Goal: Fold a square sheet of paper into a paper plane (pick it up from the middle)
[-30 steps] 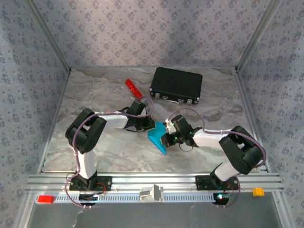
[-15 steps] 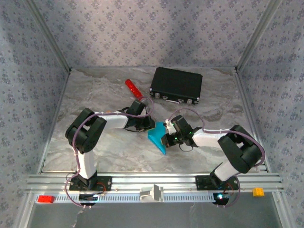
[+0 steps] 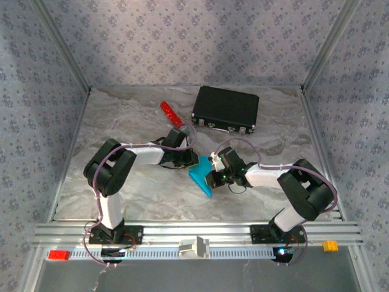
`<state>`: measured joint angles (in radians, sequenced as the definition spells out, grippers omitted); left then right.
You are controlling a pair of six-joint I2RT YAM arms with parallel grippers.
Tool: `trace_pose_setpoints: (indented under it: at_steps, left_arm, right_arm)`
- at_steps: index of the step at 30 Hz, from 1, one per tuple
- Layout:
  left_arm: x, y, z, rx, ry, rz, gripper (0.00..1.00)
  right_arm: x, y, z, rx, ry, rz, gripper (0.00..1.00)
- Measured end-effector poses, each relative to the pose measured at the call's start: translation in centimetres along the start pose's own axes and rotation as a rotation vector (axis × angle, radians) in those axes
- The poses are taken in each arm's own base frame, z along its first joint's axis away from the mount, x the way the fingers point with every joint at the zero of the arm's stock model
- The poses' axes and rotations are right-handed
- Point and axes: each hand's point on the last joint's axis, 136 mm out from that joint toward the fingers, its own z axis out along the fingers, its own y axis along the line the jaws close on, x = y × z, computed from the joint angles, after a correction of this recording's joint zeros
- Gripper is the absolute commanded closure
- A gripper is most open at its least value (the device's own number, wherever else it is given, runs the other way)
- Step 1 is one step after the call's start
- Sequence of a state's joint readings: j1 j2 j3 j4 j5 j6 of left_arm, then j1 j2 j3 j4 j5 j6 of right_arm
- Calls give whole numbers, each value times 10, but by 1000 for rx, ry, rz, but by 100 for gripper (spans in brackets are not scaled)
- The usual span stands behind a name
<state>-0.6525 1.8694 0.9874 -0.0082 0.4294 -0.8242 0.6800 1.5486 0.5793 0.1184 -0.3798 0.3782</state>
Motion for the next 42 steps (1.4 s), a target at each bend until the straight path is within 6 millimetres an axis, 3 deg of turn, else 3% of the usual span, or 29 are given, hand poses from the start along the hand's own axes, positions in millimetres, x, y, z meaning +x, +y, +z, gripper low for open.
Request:
trace_pose_setpoints:
  at_steps: [9, 15, 20, 25, 29, 33, 42]
  left_arm:
    - [-19, -13, -14, -26, -36, 50, 67]
    - [-26, -34, -48, 22, -116, 76, 78]
    - [-6, -32, -69, 111, -166, 33, 86]
    - [22, -19, -61, 153, -143, -39, 88]
    - [38, -25, -53, 194, -123, -59, 90]
    - [43, -32, -44, 237, -115, -78, 92]
    - [48, -17, -22, 218, -77, -148, 95]
  right_arm:
    - [-3, 0, 2, 1, -2, 0, 95]
    - [-8, 0, 4, 6, -5, -1, 95]
    - [-13, -4, 4, 16, -7, 10, 95]
    - [-16, -6, 4, 21, -7, 16, 95]
    - [-17, -6, 5, 21, -8, 18, 95]
    - [-17, -6, 5, 21, -8, 18, 95]
    - [-17, -6, 5, 22, -7, 18, 95]
